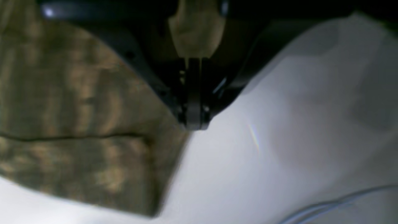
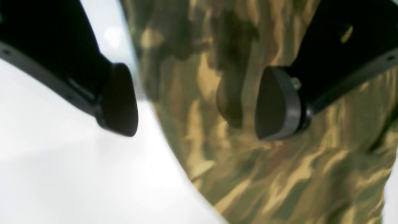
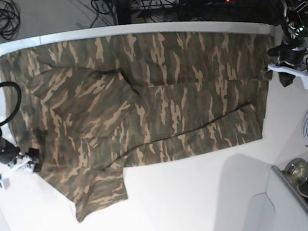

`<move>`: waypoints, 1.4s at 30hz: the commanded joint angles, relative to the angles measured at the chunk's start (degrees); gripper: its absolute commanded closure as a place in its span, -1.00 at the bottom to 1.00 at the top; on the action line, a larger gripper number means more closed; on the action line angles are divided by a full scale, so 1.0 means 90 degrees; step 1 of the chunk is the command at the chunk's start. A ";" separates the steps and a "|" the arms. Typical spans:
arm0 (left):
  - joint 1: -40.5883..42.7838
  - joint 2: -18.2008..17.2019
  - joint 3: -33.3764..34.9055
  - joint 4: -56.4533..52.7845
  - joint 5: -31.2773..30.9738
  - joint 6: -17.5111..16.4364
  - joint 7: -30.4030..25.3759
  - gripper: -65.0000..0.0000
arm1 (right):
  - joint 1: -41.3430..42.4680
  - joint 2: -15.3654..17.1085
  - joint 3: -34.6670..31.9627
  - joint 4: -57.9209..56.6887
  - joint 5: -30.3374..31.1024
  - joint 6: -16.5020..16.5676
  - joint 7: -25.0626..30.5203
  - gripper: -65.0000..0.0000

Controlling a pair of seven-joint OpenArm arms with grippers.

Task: Layout the t-shirt on the table in an organized manner, then fold the t-shirt properly
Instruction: 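Release the edge and move the right gripper to the shirt's sleeve corner, then grasp the sleeve corner with the right gripper and pull it outward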

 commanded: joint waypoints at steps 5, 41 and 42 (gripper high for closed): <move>-0.0014 -0.0130 -0.0332 -0.0148 -0.0010 -0.0021 -0.0146 1.00 | 0.0121 0.0100 -0.0370 0.0009 0.0068 -0.0500 0.0416 -0.71; -0.0063 -0.0179 -0.0478 -0.0353 -0.0001 -0.0021 -0.0146 1.00 | -0.2848 -0.0447 0.1417 0.6348 0.0117 -0.0500 -0.3404 1.00; -0.0063 -0.0179 -0.0478 -0.0353 -0.0001 -0.0021 -0.0146 1.00 | -0.3044 -0.0545 0.1525 0.6719 0.0117 -0.0500 -0.3697 1.00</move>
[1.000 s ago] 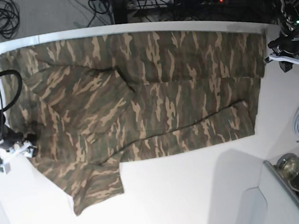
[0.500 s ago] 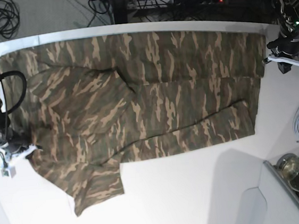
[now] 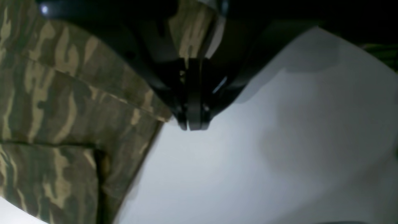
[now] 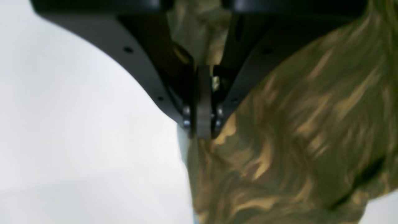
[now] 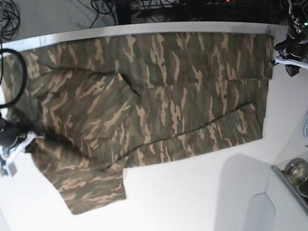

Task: Layout the t-shirt on the table in an organized manner, then fold the t-shirt properly
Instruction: 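Grasp the sleeve corner with the right gripper and pull it outward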

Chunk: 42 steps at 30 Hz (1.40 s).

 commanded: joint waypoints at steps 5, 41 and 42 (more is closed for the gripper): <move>-0.0038 -0.0121 -0.0039 0.0096 -0.0037 0.0020 -0.0148 1.00 | -0.0534 -0.0531 0.0498 0.1039 0.0042 0.0022 -0.0741 1.00; 0.0137 -0.0404 -0.0098 0.0096 -0.0037 0.0020 -0.0158 1.00 | 0.1713 -0.0433 0.0595 -0.3004 0.0003 -0.0349 0.0089 0.42; 0.0128 -0.0404 -0.0098 0.0096 -0.0037 0.0020 -0.0158 1.00 | 0.1733 -0.0433 0.0595 -0.3004 0.0003 -0.0349 0.0050 0.58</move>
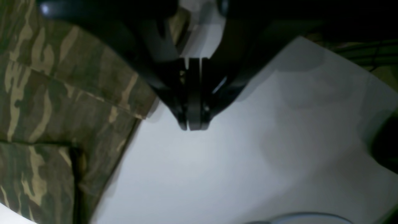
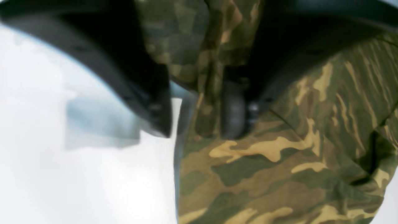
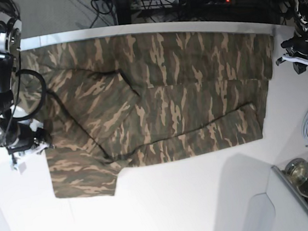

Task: Layout the t-shirt on the table in an organized manner, then fold the t-shirt properly
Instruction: 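Grasp the sleeve corner with the right gripper and pull it outward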

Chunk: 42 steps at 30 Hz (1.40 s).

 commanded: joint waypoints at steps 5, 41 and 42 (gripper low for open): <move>-0.0028 -0.0108 0.0007 0.0099 -0.0054 0.0022 -0.0126 1.00 | 0.0191 0.0081 -0.0002 0.0085 0.0100 -0.0021 -0.0072 0.79; -0.0965 0.0273 0.0671 -0.0194 -0.0122 0.0022 -0.0126 -0.04 | -0.0298 -0.0163 0.0027 0.1364 0.0168 -0.0246 -0.0453 0.98; -0.1102 0.0283 0.0671 -0.0370 -0.0122 0.0022 -0.0126 -0.16 | -0.0308 -0.0163 0.0027 0.1442 0.0168 -0.0246 -0.0453 0.98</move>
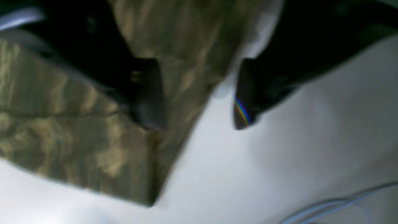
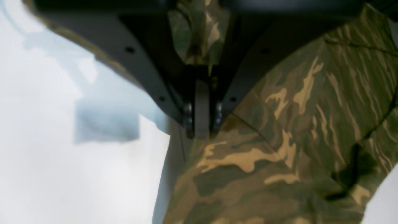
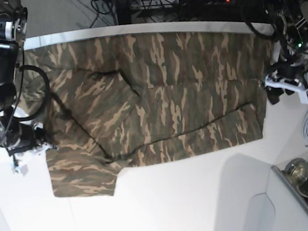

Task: Layout the t-shirt on the table in an organized manner, then fold the t-shirt properly
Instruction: 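Grasp the sleeve corner with the right gripper and pull it outward, then grasp the shirt's side edge with the left gripper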

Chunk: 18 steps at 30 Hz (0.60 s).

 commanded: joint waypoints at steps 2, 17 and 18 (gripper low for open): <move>-0.0229 -0.0093 -0.0008 -0.0275 -0.0018 0.0017 -0.0104 -0.30 | 0.0093 0.0070 0.0015 0.0158 0.0061 0.0016 0.0081 0.98; -0.1098 0.0053 0.0324 -0.1877 -0.1698 0.0047 -0.0095 -0.03 | 0.0054 0.0070 0.0005 0.0177 0.0061 0.0026 0.0091 0.98; -0.1167 0.0053 0.0353 -0.2043 -0.1698 0.0057 -0.0095 -0.03 | 0.0054 0.0070 0.0005 0.0177 0.0061 0.0026 0.0091 0.98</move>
